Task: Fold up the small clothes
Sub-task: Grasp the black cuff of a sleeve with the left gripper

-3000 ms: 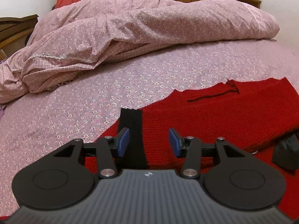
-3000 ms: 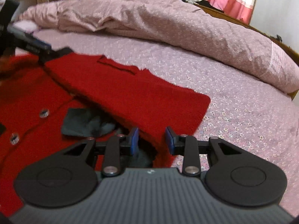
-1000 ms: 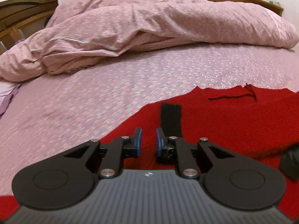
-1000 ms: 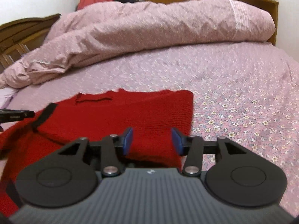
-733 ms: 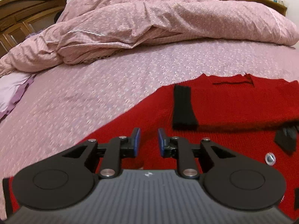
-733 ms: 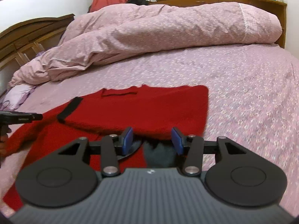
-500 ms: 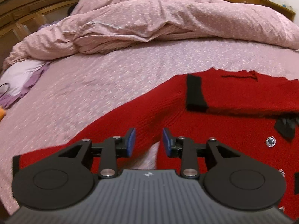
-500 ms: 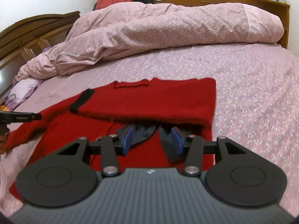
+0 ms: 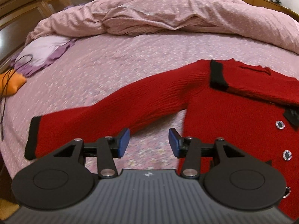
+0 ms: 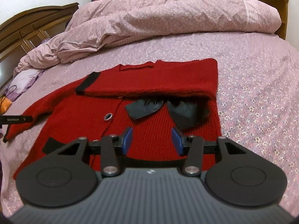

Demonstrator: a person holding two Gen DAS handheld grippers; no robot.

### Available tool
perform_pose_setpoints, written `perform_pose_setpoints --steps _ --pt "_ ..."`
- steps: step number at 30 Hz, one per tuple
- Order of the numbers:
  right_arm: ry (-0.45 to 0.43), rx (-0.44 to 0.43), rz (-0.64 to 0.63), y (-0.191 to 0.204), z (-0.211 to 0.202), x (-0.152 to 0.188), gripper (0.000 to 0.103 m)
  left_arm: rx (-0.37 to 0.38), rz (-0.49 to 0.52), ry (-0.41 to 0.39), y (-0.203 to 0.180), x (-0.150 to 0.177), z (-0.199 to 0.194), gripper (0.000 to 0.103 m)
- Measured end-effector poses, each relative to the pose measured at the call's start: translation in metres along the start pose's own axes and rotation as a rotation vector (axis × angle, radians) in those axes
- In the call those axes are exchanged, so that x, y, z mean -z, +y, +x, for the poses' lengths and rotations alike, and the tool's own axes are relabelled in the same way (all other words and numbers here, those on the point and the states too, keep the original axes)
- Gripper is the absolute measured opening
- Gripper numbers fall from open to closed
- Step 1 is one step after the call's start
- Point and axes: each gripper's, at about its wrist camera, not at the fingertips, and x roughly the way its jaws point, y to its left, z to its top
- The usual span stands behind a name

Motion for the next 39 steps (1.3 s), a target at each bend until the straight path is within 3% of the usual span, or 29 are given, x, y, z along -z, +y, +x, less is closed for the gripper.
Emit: perform_pose_setpoints --steps 9,13,19,23,30,39 --pt "-0.009 0.035 0.0 0.008 -0.004 0.003 0.049 -0.121 -0.128 0.037 0.062 0.017 0.009 0.052" --pt "-0.004 0.036 -0.005 0.012 -0.004 0.004 0.049 -0.164 -0.247 0.036 0.098 0.026 0.012 0.053" --pt "0.003 0.054 -0.01 0.022 -0.003 0.005 0.049 -0.098 -0.497 0.041 0.143 0.042 0.019 0.054" --pt "-0.001 0.052 -0.022 0.027 -0.006 0.003 0.049 -0.078 -0.6 0.024 0.155 0.048 0.025 0.067" --pt "-0.001 0.061 -0.034 0.029 -0.008 0.003 0.049 -0.06 -0.766 -0.031 0.176 0.048 0.044 0.068" --pt "0.003 0.071 -0.008 0.026 -0.008 0.003 0.049 -0.043 -0.772 -0.021 0.172 0.043 0.048 0.069"
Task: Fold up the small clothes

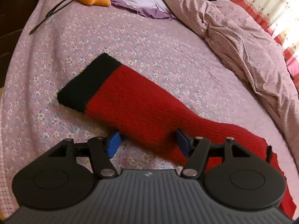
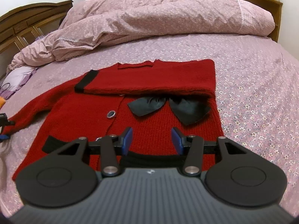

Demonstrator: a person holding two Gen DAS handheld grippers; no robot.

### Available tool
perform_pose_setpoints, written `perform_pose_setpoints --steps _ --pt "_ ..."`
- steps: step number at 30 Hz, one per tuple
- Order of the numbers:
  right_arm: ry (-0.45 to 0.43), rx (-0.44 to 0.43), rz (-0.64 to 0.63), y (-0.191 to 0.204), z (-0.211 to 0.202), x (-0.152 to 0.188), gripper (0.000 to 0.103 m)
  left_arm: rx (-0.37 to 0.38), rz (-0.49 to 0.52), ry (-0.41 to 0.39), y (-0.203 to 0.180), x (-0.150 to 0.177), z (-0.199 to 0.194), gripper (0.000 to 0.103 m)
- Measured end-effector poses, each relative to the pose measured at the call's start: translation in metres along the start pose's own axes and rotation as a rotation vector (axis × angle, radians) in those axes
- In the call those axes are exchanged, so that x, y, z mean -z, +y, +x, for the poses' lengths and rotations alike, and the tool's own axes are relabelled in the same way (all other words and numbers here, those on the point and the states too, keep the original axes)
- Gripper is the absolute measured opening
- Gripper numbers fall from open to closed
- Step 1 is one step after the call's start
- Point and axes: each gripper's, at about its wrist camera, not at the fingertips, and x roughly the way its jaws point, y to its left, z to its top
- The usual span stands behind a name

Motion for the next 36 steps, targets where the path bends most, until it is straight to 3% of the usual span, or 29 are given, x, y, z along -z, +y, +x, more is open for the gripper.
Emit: perform_pose_setpoints --steps 9,12,14,16,24,31,36 --pt "0.016 -0.007 0.001 0.001 0.006 0.001 0.049 -0.102 0.112 -0.092 -0.023 -0.013 0.021 0.069" --pt "0.021 -0.002 0.002 -0.001 0.007 0.003 0.049 -0.123 0.178 -0.106 -0.033 -0.02 0.029 0.05" --pt "0.024 0.0 -0.001 -0.002 0.006 0.005 0.049 -0.124 0.212 -0.118 -0.041 -0.027 0.033 0.025" --pt "0.022 0.003 -0.001 -0.002 0.006 0.005 0.049 -0.094 0.232 -0.133 -0.047 -0.04 0.033 0.015" --pt "0.002 0.003 0.037 -0.008 0.008 0.003 0.049 0.065 0.305 -0.259 -0.097 -0.09 -0.003 0.012" --pt "0.01 -0.026 0.036 -0.003 0.013 0.005 0.049 0.279 0.41 -0.312 -0.171 -0.082 -0.042 0.012" --pt "-0.001 -0.03 0.053 -0.008 0.009 0.006 0.049 0.441 0.452 -0.306 -0.234 -0.067 -0.065 0.012"
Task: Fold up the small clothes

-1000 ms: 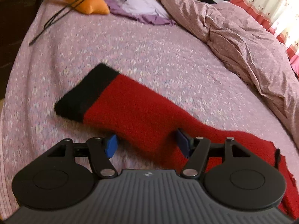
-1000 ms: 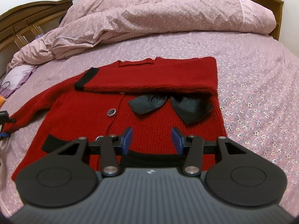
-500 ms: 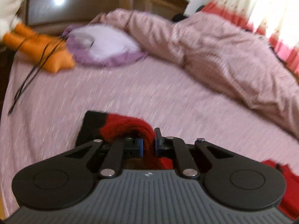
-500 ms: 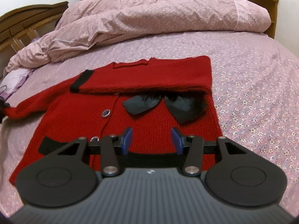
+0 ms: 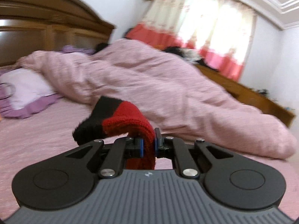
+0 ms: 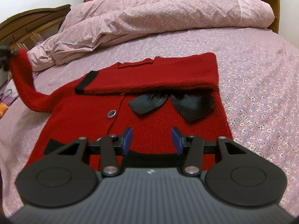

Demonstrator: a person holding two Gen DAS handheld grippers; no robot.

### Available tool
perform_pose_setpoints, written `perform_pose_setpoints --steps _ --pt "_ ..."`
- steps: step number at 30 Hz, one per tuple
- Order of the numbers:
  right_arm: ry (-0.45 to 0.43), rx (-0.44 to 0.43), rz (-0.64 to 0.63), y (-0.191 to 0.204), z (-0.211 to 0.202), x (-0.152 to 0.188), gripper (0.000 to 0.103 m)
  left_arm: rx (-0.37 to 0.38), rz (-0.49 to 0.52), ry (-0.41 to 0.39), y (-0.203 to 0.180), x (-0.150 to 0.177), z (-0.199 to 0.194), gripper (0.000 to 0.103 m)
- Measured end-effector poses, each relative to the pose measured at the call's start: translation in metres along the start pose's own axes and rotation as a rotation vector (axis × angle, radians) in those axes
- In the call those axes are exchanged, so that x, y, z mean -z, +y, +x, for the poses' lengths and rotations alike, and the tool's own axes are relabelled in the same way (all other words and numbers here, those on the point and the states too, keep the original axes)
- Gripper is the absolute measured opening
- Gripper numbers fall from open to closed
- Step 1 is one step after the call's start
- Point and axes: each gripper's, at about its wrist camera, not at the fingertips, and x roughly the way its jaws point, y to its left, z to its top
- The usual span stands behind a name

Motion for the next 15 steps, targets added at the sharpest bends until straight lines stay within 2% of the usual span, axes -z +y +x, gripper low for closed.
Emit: perform_pose_setpoints --steps 7,12,15 --pt "-0.023 -0.005 0.032 -0.011 -0.008 0.001 0.049 0.173 0.061 -0.009 -0.104 -0.004 0.008 0.012" --pt "-0.029 -0.009 0.059 -0.019 -0.011 0.004 0.049 0.295 0.082 0.043 -0.166 0.03 0.01 0.012" --pt "-0.03 -0.015 0.07 -0.024 -0.012 0.006 0.049 0.329 0.077 0.106 -0.193 0.058 0.021 0.012"
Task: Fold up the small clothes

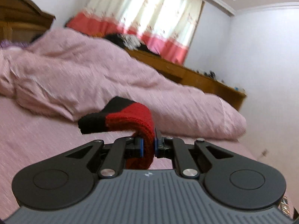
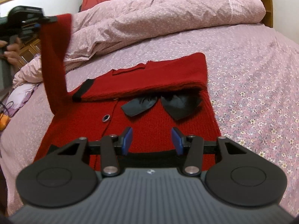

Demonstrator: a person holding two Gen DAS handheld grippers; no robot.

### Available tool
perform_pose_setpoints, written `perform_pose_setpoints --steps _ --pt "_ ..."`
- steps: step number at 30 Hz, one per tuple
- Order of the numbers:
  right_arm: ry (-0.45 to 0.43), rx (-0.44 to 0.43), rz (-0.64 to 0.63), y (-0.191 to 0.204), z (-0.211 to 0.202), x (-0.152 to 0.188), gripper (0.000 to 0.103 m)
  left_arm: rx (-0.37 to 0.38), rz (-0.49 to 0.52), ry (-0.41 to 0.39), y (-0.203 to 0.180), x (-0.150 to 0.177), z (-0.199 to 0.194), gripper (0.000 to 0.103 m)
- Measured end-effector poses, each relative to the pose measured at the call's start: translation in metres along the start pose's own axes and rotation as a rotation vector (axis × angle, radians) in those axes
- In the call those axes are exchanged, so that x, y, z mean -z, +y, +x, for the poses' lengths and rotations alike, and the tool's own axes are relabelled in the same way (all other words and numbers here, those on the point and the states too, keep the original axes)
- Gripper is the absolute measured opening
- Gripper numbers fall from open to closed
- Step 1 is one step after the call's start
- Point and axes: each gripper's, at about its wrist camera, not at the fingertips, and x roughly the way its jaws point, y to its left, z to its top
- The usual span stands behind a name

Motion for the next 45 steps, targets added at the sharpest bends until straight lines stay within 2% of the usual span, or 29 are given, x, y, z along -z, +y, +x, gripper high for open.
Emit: perform_pose_setpoints --steps 3,6,12,18,24,27,29,31,35,41,45 --pt "-0.002 -0.003 0.016 -0.006 -0.002 0.001 0.049 0.015 -0.014 0.074 -0.017 0.029 0.02 0.012" --pt "-0.002 -0.002 0.035 -0.013 -0.003 0.001 0.049 0.007 0.014 0.142 -0.031 0.057 0.039 0.012" --pt "-0.001 -0.008 0.065 -0.022 -0.003 0.004 0.049 0.005 0.063 0.246 -0.037 0.105 0.064 0.012" --pt "0.008 -0.009 0.08 -0.027 -0.002 0.006 0.049 0.004 0.144 0.313 -0.044 0.136 0.075 0.012" --pt "0.003 -0.005 0.09 -0.029 -0.004 0.006 0.049 0.02 0.208 0.391 -0.051 0.148 0.069 0.017" --pt "0.005 -0.004 0.088 -0.028 -0.004 0.006 0.049 0.013 0.247 0.437 -0.054 0.153 0.06 0.031" --pt "0.006 -0.006 0.086 -0.026 -0.004 0.005 0.049 0.008 0.283 0.471 -0.055 0.157 0.054 0.05" --pt "0.007 -0.009 0.084 -0.024 -0.004 0.006 0.049 0.002 0.31 0.478 -0.052 0.162 0.044 0.055" --pt "0.009 0.014 0.063 -0.019 -0.005 0.006 0.049 -0.033 0.335 0.432 -0.045 0.165 0.018 0.065" --pt "0.015 -0.003 0.056 -0.014 -0.001 -0.002 0.049 -0.091 0.332 0.383 -0.021 0.157 -0.018 0.066" --pt "0.007 -0.029 0.02 0.0 0.009 -0.015 0.049 -0.184 0.288 0.35 0.004 0.155 -0.032 0.066"
